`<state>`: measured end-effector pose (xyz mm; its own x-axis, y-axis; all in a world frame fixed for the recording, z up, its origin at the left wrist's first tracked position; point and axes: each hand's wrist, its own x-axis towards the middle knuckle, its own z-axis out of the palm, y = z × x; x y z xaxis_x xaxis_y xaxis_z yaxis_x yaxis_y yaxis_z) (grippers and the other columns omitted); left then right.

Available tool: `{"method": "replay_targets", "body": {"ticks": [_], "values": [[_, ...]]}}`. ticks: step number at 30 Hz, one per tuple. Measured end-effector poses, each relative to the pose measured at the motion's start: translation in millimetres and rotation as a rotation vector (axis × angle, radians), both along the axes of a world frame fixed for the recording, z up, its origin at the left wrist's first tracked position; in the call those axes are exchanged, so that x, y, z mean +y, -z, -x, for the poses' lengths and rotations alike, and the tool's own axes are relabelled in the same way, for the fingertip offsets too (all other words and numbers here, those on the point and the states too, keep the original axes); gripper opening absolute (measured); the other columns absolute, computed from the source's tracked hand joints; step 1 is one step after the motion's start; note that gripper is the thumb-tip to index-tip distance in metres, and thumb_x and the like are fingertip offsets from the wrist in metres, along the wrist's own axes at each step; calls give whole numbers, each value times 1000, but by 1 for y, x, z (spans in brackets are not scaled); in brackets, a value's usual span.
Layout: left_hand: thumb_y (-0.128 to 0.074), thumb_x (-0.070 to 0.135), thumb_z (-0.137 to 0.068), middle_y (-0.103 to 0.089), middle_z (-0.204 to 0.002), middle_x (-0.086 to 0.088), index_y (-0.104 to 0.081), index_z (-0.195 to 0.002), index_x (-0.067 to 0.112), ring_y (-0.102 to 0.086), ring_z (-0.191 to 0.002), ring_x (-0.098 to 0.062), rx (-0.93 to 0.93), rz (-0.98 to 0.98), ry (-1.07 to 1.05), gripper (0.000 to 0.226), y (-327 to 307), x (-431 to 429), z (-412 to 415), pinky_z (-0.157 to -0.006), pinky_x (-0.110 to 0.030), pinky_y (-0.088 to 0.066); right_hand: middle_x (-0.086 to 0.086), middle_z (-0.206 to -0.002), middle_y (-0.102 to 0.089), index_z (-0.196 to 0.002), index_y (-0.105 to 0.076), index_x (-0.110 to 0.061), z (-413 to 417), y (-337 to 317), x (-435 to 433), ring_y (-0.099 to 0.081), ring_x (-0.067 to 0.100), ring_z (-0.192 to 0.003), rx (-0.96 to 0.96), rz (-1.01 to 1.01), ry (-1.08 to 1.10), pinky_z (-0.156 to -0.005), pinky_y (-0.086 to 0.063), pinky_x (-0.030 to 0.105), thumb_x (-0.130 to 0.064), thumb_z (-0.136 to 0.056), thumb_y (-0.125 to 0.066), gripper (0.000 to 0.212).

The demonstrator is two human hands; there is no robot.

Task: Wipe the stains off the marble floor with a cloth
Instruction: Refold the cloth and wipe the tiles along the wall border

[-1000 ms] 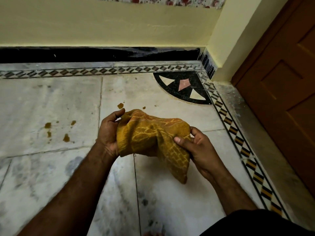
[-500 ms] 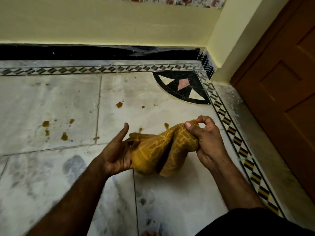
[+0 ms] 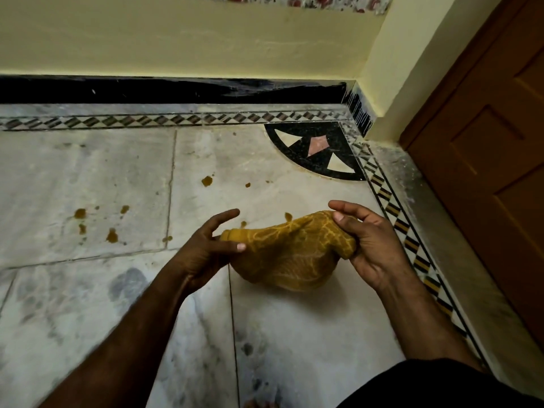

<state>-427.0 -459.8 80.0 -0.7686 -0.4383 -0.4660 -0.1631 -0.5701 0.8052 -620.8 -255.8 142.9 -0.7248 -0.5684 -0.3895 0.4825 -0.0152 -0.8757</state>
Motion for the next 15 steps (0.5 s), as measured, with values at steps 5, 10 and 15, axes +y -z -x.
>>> {"method": "replay_targets", "body": {"ticks": [5,10,15], "values": [[-88,-5,-64,-63,-118,-17,-72,-119,19,-67,-92,-33,-171,402,154,63,-5,-12,7,-79,-43,-62,18,-110,-76,-120,-71,-3,4,4,4,-74,26,-93,11,-16,-116,-74,-64,30,9,-78,-71,44],[-71,-5,-83,-61,-111,-15,-56,-132,25,-65,-84,-27,-260,559,120,60,-5,-15,10,-66,-30,-57,13,-109,-76,-120,-71,-6,6,10,9,-73,22,-94,63,-60,-212,-69,-63,27,18,-78,-69,48],[-72,7,-90,-61,-103,-23,-47,-126,30,-62,-88,-31,-183,389,-9,50,7,-10,4,-82,-44,-56,12,-108,-77,-115,-73,-7,11,16,14,-73,24,-96,47,-44,-171,-74,-64,30,15,-81,-67,41]]}}
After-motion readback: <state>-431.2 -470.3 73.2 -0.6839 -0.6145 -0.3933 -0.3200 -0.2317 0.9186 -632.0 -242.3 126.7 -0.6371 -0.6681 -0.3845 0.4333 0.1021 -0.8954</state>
